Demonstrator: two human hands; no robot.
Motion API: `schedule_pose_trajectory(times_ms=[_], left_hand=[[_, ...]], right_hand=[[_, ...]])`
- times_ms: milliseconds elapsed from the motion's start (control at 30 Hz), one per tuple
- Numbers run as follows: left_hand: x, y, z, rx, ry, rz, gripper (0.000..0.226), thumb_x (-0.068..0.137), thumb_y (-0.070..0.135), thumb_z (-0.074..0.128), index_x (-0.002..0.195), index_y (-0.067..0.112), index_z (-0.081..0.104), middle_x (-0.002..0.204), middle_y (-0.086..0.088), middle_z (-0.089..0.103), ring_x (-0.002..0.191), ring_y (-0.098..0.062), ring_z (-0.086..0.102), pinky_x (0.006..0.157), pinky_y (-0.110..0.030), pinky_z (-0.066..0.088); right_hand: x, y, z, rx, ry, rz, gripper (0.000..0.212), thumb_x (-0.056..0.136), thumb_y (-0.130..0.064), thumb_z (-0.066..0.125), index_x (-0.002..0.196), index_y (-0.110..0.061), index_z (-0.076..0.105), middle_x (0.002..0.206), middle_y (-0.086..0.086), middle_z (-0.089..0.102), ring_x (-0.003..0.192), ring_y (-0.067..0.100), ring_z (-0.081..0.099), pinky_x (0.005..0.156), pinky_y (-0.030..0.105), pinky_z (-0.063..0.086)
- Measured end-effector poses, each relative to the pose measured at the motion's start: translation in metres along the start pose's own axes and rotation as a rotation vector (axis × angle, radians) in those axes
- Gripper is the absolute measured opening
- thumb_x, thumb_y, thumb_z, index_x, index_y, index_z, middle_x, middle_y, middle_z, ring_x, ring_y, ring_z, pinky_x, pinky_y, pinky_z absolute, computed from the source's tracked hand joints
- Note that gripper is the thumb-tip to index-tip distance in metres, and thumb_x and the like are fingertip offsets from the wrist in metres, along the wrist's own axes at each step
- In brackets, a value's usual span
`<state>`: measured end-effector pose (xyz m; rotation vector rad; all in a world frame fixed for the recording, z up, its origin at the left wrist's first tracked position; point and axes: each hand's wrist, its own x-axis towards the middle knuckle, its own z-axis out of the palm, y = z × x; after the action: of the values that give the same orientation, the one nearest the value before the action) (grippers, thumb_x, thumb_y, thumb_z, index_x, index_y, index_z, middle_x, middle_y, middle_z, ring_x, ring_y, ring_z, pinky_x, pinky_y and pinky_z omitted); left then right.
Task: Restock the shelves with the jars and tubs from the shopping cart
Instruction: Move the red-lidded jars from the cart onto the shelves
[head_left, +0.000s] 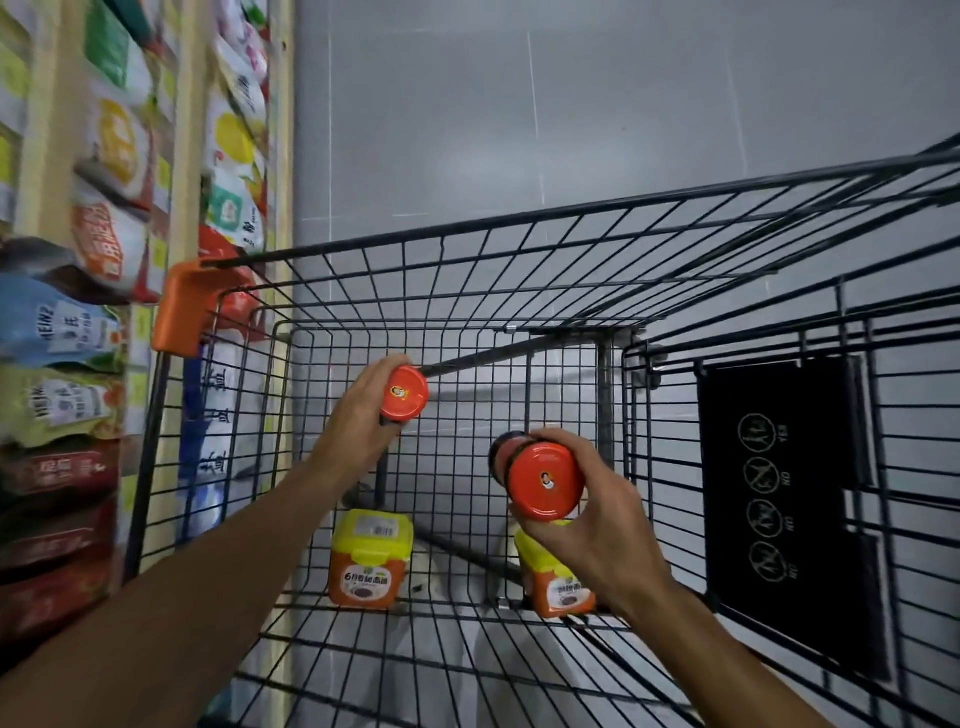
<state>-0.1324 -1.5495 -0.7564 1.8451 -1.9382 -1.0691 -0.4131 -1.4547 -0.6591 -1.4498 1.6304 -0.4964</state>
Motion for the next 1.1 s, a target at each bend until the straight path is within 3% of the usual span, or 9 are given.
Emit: schedule_pose_trajectory(times_ms=[100, 167, 267, 367, 500, 600, 700, 933, 1100], left_hand=[[-0.005, -0.001, -0.005, -0.037, 0.013, 0.003, 0.080, 0.076, 0.013, 0.086, 0.141, 0.028, 0.043, 0.136, -0.001, 0.056, 0.123, -0.021, 0.056, 0.097, -0.040, 0.055], [-0.015, 0.007, -0.014, -0.113, 0.048, -0.019, 0.077, 0.076, 0.026, 0.087, 0.141, 0.025, 0.046, 0.130, 0.000, 0.060, 0.118, -0.016, 0.058, 0.094, -0.026, 0.053], [-0.044, 0.037, -0.039, -0.202, 0.111, -0.066, 0.077, 0.071, 0.043, 0.087, 0.137, 0.033, 0.048, 0.124, 0.004, 0.061, 0.109, -0.012, 0.062, 0.088, -0.023, 0.055], [-0.076, 0.083, -0.080, -0.355, 0.198, -0.094, 0.081, 0.064, 0.042, 0.090, 0.134, 0.045, 0.049, 0.129, 0.013, 0.057, 0.114, -0.003, 0.060, 0.089, -0.017, 0.055], [-0.119, 0.151, -0.140, -0.456, 0.291, -0.061, 0.090, 0.059, 0.037, 0.091, 0.138, 0.049, 0.049, 0.135, 0.027, 0.054, 0.122, 0.000, 0.059, 0.100, -0.028, 0.053], [-0.150, 0.199, -0.185, -0.481, 0.400, 0.002, 0.090, 0.063, 0.025, 0.092, 0.141, 0.041, 0.050, 0.139, 0.028, 0.053, 0.127, -0.001, 0.056, 0.101, -0.025, 0.051], [-0.180, 0.243, -0.230, -0.508, 0.509, 0.085, 0.087, 0.063, 0.018, 0.092, 0.139, 0.033, 0.052, 0.140, 0.016, 0.056, 0.128, -0.007, 0.057, 0.100, -0.022, 0.051], [-0.259, 0.315, -0.313, -0.544, 0.742, 0.121, 0.076, 0.056, 0.018, 0.093, 0.123, 0.040, 0.063, 0.125, 0.016, 0.067, 0.113, -0.006, 0.066, 0.092, -0.019, 0.053], [-0.313, 0.331, -0.339, -0.537, 0.844, 0.127, 0.082, 0.052, 0.026, 0.099, 0.124, 0.039, 0.064, 0.123, 0.010, 0.070, 0.113, -0.013, 0.068, 0.095, -0.029, 0.055]], right_hand=[[0.001, -0.004, -0.001, -0.005, 0.004, 0.005, 0.082, 0.068, -0.035, 0.094, 0.137, -0.038, 0.050, 0.122, -0.022, 0.063, 0.108, -0.007, 0.062, 0.088, 0.008, 0.050], [0.002, -0.006, -0.003, 0.013, 0.024, 0.009, 0.082, 0.067, -0.036, 0.094, 0.135, -0.040, 0.050, 0.119, -0.023, 0.064, 0.106, -0.005, 0.063, 0.087, 0.007, 0.049], [0.002, -0.018, -0.013, 0.039, 0.019, 0.005, 0.083, 0.067, -0.036, 0.094, 0.134, -0.042, 0.047, 0.121, -0.023, 0.062, 0.108, -0.005, 0.062, 0.089, 0.008, 0.049], [-0.002, -0.042, -0.036, 0.057, 0.000, -0.043, 0.085, 0.068, -0.035, 0.094, 0.131, -0.054, 0.041, 0.123, -0.029, 0.057, 0.113, -0.009, 0.057, 0.095, 0.013, 0.050], [-0.018, -0.096, -0.079, 0.057, 0.034, -0.142, 0.093, 0.065, -0.042, 0.094, 0.133, -0.064, 0.033, 0.119, -0.032, 0.056, 0.113, -0.008, 0.058, 0.098, 0.023, 0.053], [-0.033, -0.149, -0.115, 0.039, 0.065, -0.275, 0.093, 0.067, -0.045, 0.093, 0.139, -0.055, 0.036, 0.123, -0.036, 0.055, 0.114, -0.008, 0.059, 0.096, 0.026, 0.056], [-0.050, -0.202, -0.147, 0.042, 0.163, -0.411, 0.083, 0.069, -0.050, 0.092, 0.138, -0.038, 0.048, 0.123, -0.024, 0.063, 0.109, 0.001, 0.066, 0.089, 0.029, 0.059], [-0.086, -0.306, -0.202, 0.117, 0.181, -0.609, 0.082, 0.064, -0.054, 0.092, 0.135, -0.041, 0.054, 0.117, -0.019, 0.069, 0.103, -0.003, 0.068, 0.085, 0.010, 0.052], [-0.111, -0.363, -0.214, 0.153, 0.115, -0.718, 0.082, 0.061, -0.050, 0.094, 0.134, -0.042, 0.056, 0.115, -0.021, 0.069, 0.103, -0.008, 0.065, 0.083, 0.003, 0.046]])
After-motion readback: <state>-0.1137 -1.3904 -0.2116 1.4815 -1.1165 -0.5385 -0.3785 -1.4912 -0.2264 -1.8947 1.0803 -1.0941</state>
